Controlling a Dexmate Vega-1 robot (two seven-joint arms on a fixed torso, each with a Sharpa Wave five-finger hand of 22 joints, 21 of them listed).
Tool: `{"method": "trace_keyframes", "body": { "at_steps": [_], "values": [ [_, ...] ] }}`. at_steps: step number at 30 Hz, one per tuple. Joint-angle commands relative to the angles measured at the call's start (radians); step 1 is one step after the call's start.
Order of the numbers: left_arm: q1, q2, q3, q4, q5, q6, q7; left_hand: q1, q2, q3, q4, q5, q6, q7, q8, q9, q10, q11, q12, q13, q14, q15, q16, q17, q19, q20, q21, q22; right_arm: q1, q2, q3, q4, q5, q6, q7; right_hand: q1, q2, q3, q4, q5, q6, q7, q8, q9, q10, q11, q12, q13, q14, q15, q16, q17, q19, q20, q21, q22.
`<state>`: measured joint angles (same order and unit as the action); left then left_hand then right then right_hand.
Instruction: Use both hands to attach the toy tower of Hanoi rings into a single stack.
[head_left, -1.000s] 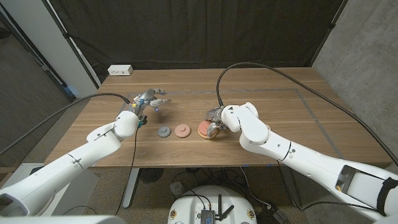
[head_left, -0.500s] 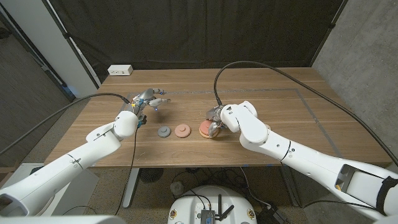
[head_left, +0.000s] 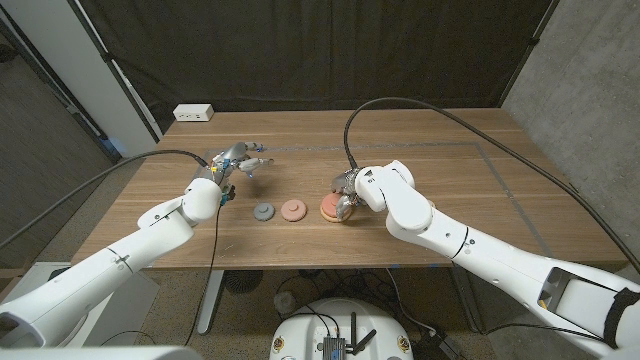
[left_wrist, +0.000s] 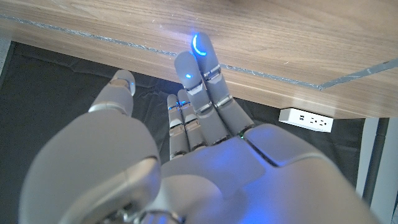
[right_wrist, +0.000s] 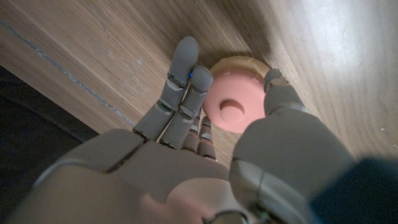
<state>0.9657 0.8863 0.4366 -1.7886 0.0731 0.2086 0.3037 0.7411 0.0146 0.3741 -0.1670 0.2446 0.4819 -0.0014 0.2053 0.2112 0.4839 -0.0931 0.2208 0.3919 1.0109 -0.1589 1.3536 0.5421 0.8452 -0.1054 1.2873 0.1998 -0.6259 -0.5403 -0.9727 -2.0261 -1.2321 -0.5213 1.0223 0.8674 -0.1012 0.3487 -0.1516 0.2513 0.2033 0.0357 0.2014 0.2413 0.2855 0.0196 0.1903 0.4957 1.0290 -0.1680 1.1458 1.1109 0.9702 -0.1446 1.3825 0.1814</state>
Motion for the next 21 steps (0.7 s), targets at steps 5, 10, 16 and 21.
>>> {"method": "trace_keyframes", "body": {
  "at_steps": [5, 10, 16, 21],
  "values": [
    [0.013, 0.006, -0.007, -0.010, -0.005, 0.001, 0.005, 0.004, 0.006, 0.009, 0.001, 0.006, 0.008, 0.000, 0.000, 0.005, 0.006, -0.001, -0.003, 0.005, -0.006, -0.059, 0.006, 0.002, -0.009, -0.095, 0.006, 0.001, -0.044, -0.003, 0.051, -0.040, -0.014, -0.012, -0.001, 0.018, 0.013, -0.004, -0.001, -0.007, 0.039, -0.011, 0.021, -0.002, 0.046, -0.029, 0.018, -0.007, 0.026, -0.054, 0.006, 0.004, 0.016, -0.074, -0.001, 0.004],
    [0.014, 0.017, -0.008, -0.036, 0.007, 0.032, 0.002, 0.004, 0.005, 0.010, 0.001, 0.006, 0.007, -0.002, -0.001, 0.005, 0.006, -0.001, -0.004, 0.005, -0.008, -0.059, 0.006, 0.000, -0.009, -0.096, 0.007, 0.001, -0.062, -0.006, 0.072, -0.055, -0.004, -0.018, -0.027, 0.027, 0.022, -0.004, -0.002, -0.009, 0.055, -0.021, 0.027, -0.003, 0.063, -0.042, 0.025, -0.006, 0.042, -0.054, 0.012, 0.013, 0.023, -0.074, -0.004, 0.002],
    [0.020, 0.015, -0.014, -0.047, 0.008, 0.044, 0.012, 0.003, 0.004, 0.011, 0.001, 0.006, 0.002, -0.002, -0.003, 0.005, 0.000, -0.001, -0.006, 0.006, -0.010, -0.059, 0.007, 0.001, -0.011, -0.096, 0.008, 0.000, -0.068, -0.010, 0.084, -0.066, 0.003, -0.012, -0.044, 0.034, 0.028, -0.003, -0.002, -0.009, 0.074, -0.028, 0.034, -0.003, 0.078, -0.050, 0.032, -0.002, 0.047, -0.055, 0.012, 0.018, 0.028, -0.075, -0.004, 0.004],
    [0.025, 0.013, -0.016, -0.039, -0.001, 0.037, 0.013, 0.003, 0.003, 0.011, 0.001, 0.006, 0.002, -0.001, -0.003, 0.005, -0.003, -0.002, -0.007, 0.006, -0.011, -0.059, 0.006, 0.000, -0.013, -0.095, 0.009, 0.000, -0.072, -0.013, 0.090, -0.077, -0.009, -0.017, -0.047, 0.040, 0.033, -0.002, -0.002, -0.008, 0.082, -0.029, 0.037, -0.002, 0.087, -0.055, 0.035, 0.002, 0.044, -0.054, 0.004, 0.016, 0.032, -0.075, -0.004, 0.004]
  ]
}}
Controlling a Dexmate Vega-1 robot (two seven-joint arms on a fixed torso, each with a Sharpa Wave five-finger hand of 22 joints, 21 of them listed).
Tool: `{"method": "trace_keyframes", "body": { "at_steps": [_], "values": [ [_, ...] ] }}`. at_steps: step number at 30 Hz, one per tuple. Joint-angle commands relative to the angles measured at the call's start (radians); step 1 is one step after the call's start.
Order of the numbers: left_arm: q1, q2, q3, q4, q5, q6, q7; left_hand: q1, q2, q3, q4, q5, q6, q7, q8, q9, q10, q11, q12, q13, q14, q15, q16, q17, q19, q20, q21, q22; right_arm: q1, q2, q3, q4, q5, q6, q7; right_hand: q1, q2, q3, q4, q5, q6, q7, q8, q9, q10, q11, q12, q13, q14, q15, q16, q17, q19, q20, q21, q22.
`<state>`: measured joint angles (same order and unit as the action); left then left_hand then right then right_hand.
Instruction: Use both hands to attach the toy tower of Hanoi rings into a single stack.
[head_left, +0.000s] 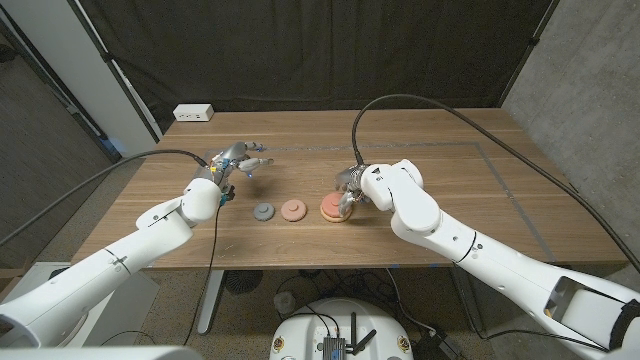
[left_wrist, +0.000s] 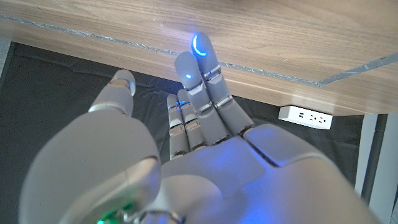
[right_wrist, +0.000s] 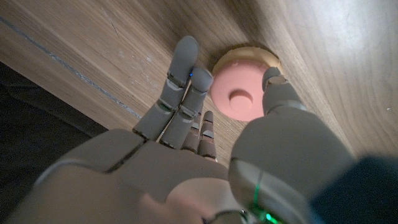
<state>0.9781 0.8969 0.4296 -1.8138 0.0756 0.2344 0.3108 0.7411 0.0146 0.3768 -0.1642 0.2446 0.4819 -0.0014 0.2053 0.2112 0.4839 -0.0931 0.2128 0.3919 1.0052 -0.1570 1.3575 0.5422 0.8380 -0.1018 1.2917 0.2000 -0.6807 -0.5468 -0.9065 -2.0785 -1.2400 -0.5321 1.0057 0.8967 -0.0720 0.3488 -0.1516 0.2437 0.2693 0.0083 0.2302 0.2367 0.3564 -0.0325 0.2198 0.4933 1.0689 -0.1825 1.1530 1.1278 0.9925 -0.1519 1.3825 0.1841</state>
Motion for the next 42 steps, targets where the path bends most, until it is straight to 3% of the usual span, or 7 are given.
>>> {"method": "trace_keyframes", "body": {
  "at_steps": [1, 8, 21, 26, 28, 38, 42],
  "values": [
    [0.013, 0.001, -0.008, -0.012, -0.003, 0.011, 0.007, 0.003, 0.003, 0.008, -0.002, 0.007, 0.002, -0.001, -0.003, 0.005, -0.002, -0.002, 0.001, 0.006, -0.006, -0.061, 0.003, 0.000, -0.005, -0.099, 0.005, 0.000, -0.020, -0.007, 0.026, -0.029, -0.004, -0.008, -0.029, 0.012, 0.006, -0.002, -0.002, -0.001, 0.018, -0.002, 0.008, 0.003, 0.016, -0.004, 0.005, 0.005, 0.008, -0.040, -0.002, 0.002, 0.011, -0.067, -0.005, 0.001],
    [0.009, -0.006, -0.007, 0.005, -0.010, -0.009, 0.009, 0.002, 0.002, 0.009, -0.002, 0.007, 0.000, -0.001, -0.003, 0.005, -0.001, -0.001, 0.001, 0.005, -0.006, -0.061, 0.004, 0.001, -0.005, -0.101, 0.006, -0.001, -0.034, -0.011, 0.038, -0.051, -0.024, -0.015, -0.019, 0.014, 0.012, -0.001, 0.000, 0.000, 0.024, -0.005, 0.010, 0.004, 0.025, -0.004, 0.008, 0.009, 0.015, -0.040, 0.000, 0.012, 0.013, -0.067, -0.006, 0.001],
    [0.016, -0.011, -0.001, -0.001, -0.007, -0.017, 0.013, 0.001, 0.001, 0.010, -0.001, 0.007, 0.000, -0.001, -0.003, 0.006, -0.002, 0.000, 0.000, 0.005, -0.009, -0.061, 0.004, -0.001, -0.005, -0.100, 0.009, -0.002, -0.113, -0.030, 0.099, -0.087, 0.016, -0.033, -0.159, 0.027, 0.027, 0.006, -0.003, 0.006, 0.086, -0.031, 0.032, 0.007, 0.092, -0.040, 0.031, 0.026, 0.044, -0.040, 0.011, 0.041, 0.038, -0.069, 0.001, 0.006],
    [0.029, -0.008, -0.007, -0.010, -0.014, -0.013, 0.016, 0.000, 0.001, 0.011, -0.001, 0.007, 0.000, -0.001, -0.003, 0.006, -0.001, 0.001, 0.001, 0.006, -0.009, -0.061, 0.004, -0.001, -0.006, -0.100, 0.010, -0.002, -0.145, -0.038, 0.118, -0.095, 0.040, -0.042, -0.227, 0.046, 0.033, 0.016, -0.010, 0.015, 0.134, -0.083, 0.047, 0.009, 0.133, -0.081, 0.042, 0.039, 0.071, -0.041, 0.027, 0.068, 0.060, -0.069, 0.011, 0.012],
    [0.032, -0.005, -0.006, -0.015, -0.011, -0.011, 0.016, 0.000, 0.000, 0.011, -0.001, 0.008, 0.000, -0.001, -0.003, 0.006, 0.000, 0.001, 0.001, 0.005, -0.008, -0.061, 0.006, 0.000, -0.006, -0.100, 0.010, -0.002, -0.157, -0.045, 0.125, -0.101, 0.051, -0.043, -0.255, 0.054, 0.032, 0.019, -0.012, 0.019, 0.152, -0.094, 0.053, 0.010, 0.137, -0.084, 0.042, 0.042, 0.075, -0.040, 0.031, 0.074, 0.064, -0.069, 0.013, 0.013],
    [0.040, 0.009, -0.012, -0.043, -0.001, 0.012, 0.014, -0.001, -0.001, 0.013, -0.001, 0.008, -0.005, 0.000, -0.004, 0.006, -0.005, 0.003, -0.001, 0.004, -0.013, -0.061, 0.005, -0.004, -0.009, -0.100, 0.014, -0.003, -0.193, -0.071, 0.141, -0.119, 0.054, -0.084, -0.297, 0.064, 0.024, 0.023, -0.015, 0.026, 0.143, -0.089, 0.048, 0.011, 0.136, -0.087, 0.039, 0.048, 0.088, -0.040, 0.046, 0.091, 0.068, -0.069, 0.016, 0.015],
    [0.049, 0.017, -0.018, -0.063, 0.004, 0.029, 0.017, -0.002, -0.002, 0.014, -0.001, 0.009, -0.006, 0.000, -0.004, 0.006, -0.007, 0.003, -0.002, 0.004, -0.012, -0.061, 0.007, -0.003, -0.010, -0.099, 0.015, -0.003, -0.218, -0.085, 0.149, -0.127, 0.049, -0.089, -0.352, 0.070, 0.024, 0.026, -0.015, 0.029, 0.141, -0.088, 0.046, 0.012, 0.136, -0.088, 0.037, 0.052, 0.079, -0.040, 0.037, 0.080, 0.066, -0.070, 0.013, 0.011]
  ]
}}
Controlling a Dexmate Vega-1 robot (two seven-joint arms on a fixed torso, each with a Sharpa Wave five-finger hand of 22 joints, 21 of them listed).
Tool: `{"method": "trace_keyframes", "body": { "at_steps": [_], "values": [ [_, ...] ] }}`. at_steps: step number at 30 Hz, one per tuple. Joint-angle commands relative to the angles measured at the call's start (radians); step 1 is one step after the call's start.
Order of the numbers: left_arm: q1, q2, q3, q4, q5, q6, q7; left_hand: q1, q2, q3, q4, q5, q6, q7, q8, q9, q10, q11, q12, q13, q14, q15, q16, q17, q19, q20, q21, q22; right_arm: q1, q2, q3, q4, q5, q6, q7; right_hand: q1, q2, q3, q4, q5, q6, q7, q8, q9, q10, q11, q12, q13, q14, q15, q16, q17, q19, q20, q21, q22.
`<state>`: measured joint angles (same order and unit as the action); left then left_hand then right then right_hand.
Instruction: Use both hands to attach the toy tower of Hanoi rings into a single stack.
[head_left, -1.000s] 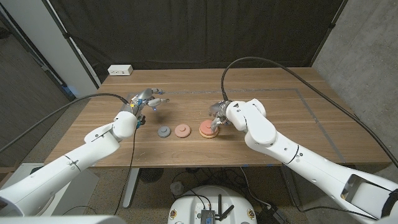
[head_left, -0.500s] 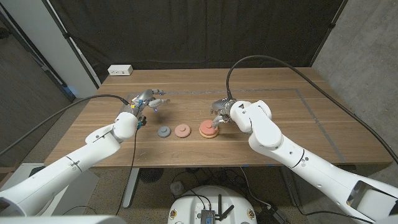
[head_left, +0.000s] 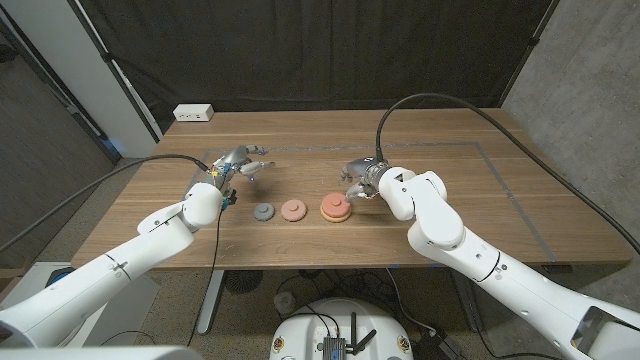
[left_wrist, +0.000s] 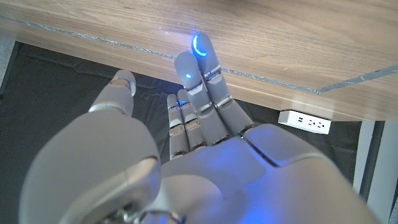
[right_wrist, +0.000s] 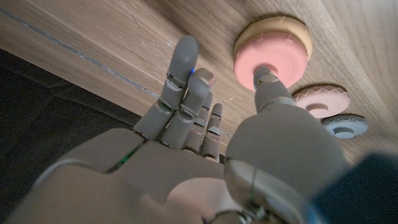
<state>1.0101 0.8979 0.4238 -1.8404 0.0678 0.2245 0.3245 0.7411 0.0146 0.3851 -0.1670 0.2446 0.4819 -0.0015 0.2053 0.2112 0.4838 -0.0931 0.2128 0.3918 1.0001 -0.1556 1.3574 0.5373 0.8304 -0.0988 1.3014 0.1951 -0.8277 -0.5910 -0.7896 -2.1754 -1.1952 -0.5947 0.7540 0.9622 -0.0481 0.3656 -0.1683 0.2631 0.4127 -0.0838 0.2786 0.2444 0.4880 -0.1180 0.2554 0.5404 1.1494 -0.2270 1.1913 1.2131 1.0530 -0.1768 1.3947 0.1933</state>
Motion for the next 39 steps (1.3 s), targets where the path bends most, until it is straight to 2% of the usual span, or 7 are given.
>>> {"method": "trace_keyframes", "body": {
  "at_steps": [1, 5, 12, 18, 28, 39],
  "values": [
    [0.025, 0.020, -0.019, -0.046, 0.008, 0.044, 0.005, -0.002, -0.003, 0.006, 0.001, 0.009, -0.006, 0.000, -0.004, 0.006, -0.008, 0.004, -0.002, 0.005, -0.007, -0.062, 0.008, 0.003, -0.003, -0.103, 0.005, 0.002, -0.087, -0.049, 0.044, -0.036, 0.019, -0.025, -0.125, 0.008, 0.000, 0.010, 0.001, 0.010, -0.002, 0.004, -0.003, 0.004, 0.007, -0.004, 0.002, 0.005, 0.002, 0.004, 0.002, -0.003, 0.008, -0.045, 0.002, 0.003],
    [0.034, 0.029, -0.025, -0.062, 0.008, 0.055, 0.005, -0.002, -0.003, 0.006, 0.001, 0.009, -0.007, 0.001, -0.004, 0.006, -0.009, 0.003, -0.002, 0.005, -0.009, -0.062, 0.007, 0.001, -0.004, -0.102, 0.006, 0.002, -0.109, -0.062, 0.056, -0.041, 0.025, -0.037, -0.160, 0.017, 0.000, 0.013, 0.000, 0.014, -0.004, 0.006, -0.004, 0.005, 0.018, -0.011, 0.005, 0.009, 0.018, 0.004, 0.018, 0.008, 0.013, -0.045, 0.005, 0.004],
    [0.043, 0.035, -0.029, -0.083, 0.013, 0.076, 0.006, -0.002, -0.005, 0.007, 0.001, 0.009, -0.013, 0.005, -0.006, 0.006, -0.010, 0.006, -0.002, 0.005, -0.010, -0.062, 0.008, 0.000, -0.004, -0.105, 0.007, 0.001, -0.145, -0.083, 0.083, -0.052, 0.048, -0.059, -0.214, 0.022, -0.003, 0.016, 0.000, 0.018, -0.007, 0.005, -0.007, 0.005, 0.015, -0.007, 0.002, 0.013, 0.021, 0.005, 0.025, 0.011, 0.015, -0.045, 0.006, 0.004],
    [0.055, 0.037, -0.037, -0.113, 0.018, 0.099, 0.018, -0.002, -0.005, 0.007, 0.001, 0.010, -0.015, 0.006, -0.007, 0.005, -0.012, 0.012, -0.003, 0.005, -0.010, -0.062, 0.008, -0.001, -0.004, -0.105, 0.008, 0.001, -0.204, -0.115, 0.127, -0.062, 0.102, -0.071, -0.323, 0.024, -0.003, 0.018, 0.002, 0.020, -0.009, 0.006, -0.008, 0.006, 0.015, -0.005, 0.001, 0.016, 0.014, 0.005, 0.019, 0.005, 0.015, -0.045, 0.006, 0.003],
    [0.053, 0.024, -0.033, -0.122, 0.020, 0.107, 0.021, -0.002, -0.006, 0.009, 0.001, 0.010, -0.018, 0.008, -0.006, 0.005, -0.013, 0.011, -0.002, 0.005, -0.011, -0.062, 0.009, -0.002, -0.007, -0.105, 0.009, 0.001, -0.268, -0.164, 0.172, -0.081, 0.185, -0.067, -0.472, 0.027, -0.004, 0.020, 0.005, 0.022, -0.009, 0.009, -0.010, 0.007, 0.011, -0.003, -0.003, 0.021, 0.015, 0.005, 0.022, 0.006, 0.012, -0.044, 0.003, -0.001],
    [0.062, 0.029, -0.030, -0.148, 0.030, 0.129, 0.022, -0.002, -0.007, 0.011, 0.001, 0.011, -0.018, 0.011, -0.005, 0.005, -0.012, 0.018, 0.000, 0.007, -0.014, -0.062, 0.009, -0.004, -0.011, -0.104, 0.012, 0.001, -0.279, -0.193, 0.169, -0.078, 0.208, -0.113, -0.527, 0.024, -0.003, 0.022, 0.009, 0.025, -0.001, 0.013, -0.008, 0.007, 0.014, 0.000, -0.007, 0.022, 0.017, 0.006, 0.026, 0.008, 0.011, -0.043, 0.002, -0.002]
  ]
}}
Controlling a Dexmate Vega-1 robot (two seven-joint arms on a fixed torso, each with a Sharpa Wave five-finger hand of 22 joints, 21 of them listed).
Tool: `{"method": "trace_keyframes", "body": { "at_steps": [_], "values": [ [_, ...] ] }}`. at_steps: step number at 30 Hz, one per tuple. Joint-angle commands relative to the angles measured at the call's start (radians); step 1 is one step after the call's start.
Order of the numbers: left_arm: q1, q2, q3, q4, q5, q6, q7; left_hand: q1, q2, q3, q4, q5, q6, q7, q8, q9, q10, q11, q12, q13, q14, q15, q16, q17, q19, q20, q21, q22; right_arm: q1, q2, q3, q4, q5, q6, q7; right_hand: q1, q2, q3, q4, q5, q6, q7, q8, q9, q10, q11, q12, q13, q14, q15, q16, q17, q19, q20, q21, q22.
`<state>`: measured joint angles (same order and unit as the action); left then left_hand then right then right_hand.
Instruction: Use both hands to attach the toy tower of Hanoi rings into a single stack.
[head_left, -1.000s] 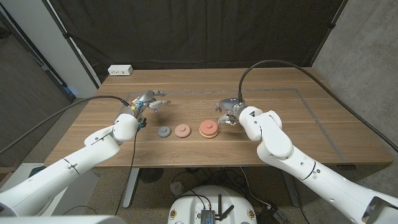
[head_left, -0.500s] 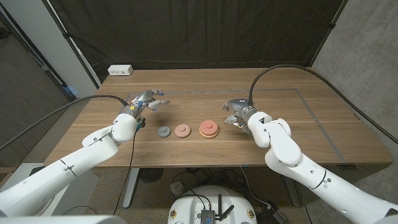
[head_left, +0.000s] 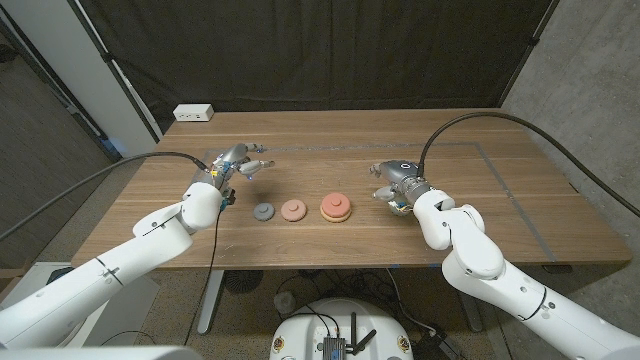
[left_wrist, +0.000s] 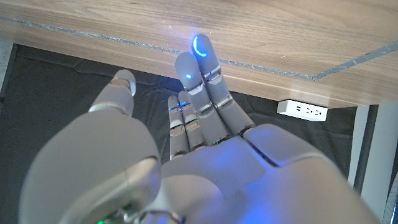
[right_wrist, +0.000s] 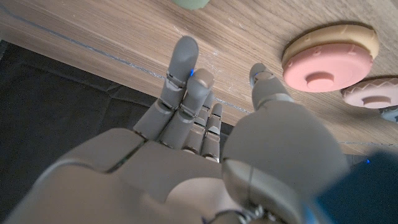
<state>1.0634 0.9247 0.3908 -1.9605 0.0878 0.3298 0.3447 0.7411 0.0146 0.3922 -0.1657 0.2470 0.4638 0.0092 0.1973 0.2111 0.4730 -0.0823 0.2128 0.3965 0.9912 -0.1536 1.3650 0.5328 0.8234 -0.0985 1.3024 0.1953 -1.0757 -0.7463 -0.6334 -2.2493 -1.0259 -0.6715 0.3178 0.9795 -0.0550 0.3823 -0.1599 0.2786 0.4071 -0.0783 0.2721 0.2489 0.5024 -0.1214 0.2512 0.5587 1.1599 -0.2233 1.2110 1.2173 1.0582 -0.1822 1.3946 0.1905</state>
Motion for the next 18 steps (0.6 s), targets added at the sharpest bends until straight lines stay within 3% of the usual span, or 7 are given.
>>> {"method": "trace_keyframes", "body": {
  "at_steps": [1, 6, 18],
  "values": [
    [0.011, 0.003, 0.003, -0.032, 0.012, 0.027, 0.003, -0.002, -0.007, 0.004, 0.000, 0.008, -0.001, 0.002, 0.002, 0.005, -0.001, 0.007, 0.000, 0.002, -0.006, -0.064, 0.002, 0.001, -0.003, -0.104, 0.011, 0.001, -0.033, -0.040, 0.011, -0.004, 0.037, -0.042, -0.098, 0.006, 0.004, 0.005, 0.001, 0.009, 0.006, 0.008, -0.002, 0.002, 0.000, 0.003, -0.003, 0.004, 0.007, 0.003, 0.007, 0.004, 0.005, -0.038, 0.002, 0.000],
    [0.021, 0.006, -0.004, -0.042, 0.009, 0.035, 0.005, -0.001, -0.007, 0.005, -0.001, 0.009, -0.003, 0.003, 0.002, 0.005, -0.002, 0.007, 0.000, 0.003, -0.005, -0.064, 0.005, 0.003, -0.008, -0.104, 0.011, 0.001, -0.037, -0.050, 0.005, -0.001, 0.041, -0.065, -0.108, 0.001, 0.002, 0.007, 0.004, 0.012, 0.019, 0.016, 0.001, 0.002, -0.009, 0.003, -0.010, 0.009, -0.030, 0.003, -0.023, -0.018, -0.014, -0.037, -0.010, -0.006],
    [0.003, 0.023, 0.015, -0.065, 0.035, 0.076, -0.024, 0.005, -0.010, 0.009, -0.004, 0.010, -0.004, 0.003, 0.003, 0.005, 0.000, 0.000, 0.002, 0.005, -0.012, -0.064, 0.004, -0.001, -0.011, -0.102, 0.015, 0.001, -0.053, -0.061, -0.001, -0.013, 0.083, -0.110, -0.150, 0.002, 0.007, 0.009, 0.005, 0.015, 0.026, 0.026, 0.000, 0.002, -0.016, 0.009, -0.015, 0.013, -0.038, 0.003, -0.033, -0.023, -0.023, -0.036, -0.015, -0.007]
  ]
}}
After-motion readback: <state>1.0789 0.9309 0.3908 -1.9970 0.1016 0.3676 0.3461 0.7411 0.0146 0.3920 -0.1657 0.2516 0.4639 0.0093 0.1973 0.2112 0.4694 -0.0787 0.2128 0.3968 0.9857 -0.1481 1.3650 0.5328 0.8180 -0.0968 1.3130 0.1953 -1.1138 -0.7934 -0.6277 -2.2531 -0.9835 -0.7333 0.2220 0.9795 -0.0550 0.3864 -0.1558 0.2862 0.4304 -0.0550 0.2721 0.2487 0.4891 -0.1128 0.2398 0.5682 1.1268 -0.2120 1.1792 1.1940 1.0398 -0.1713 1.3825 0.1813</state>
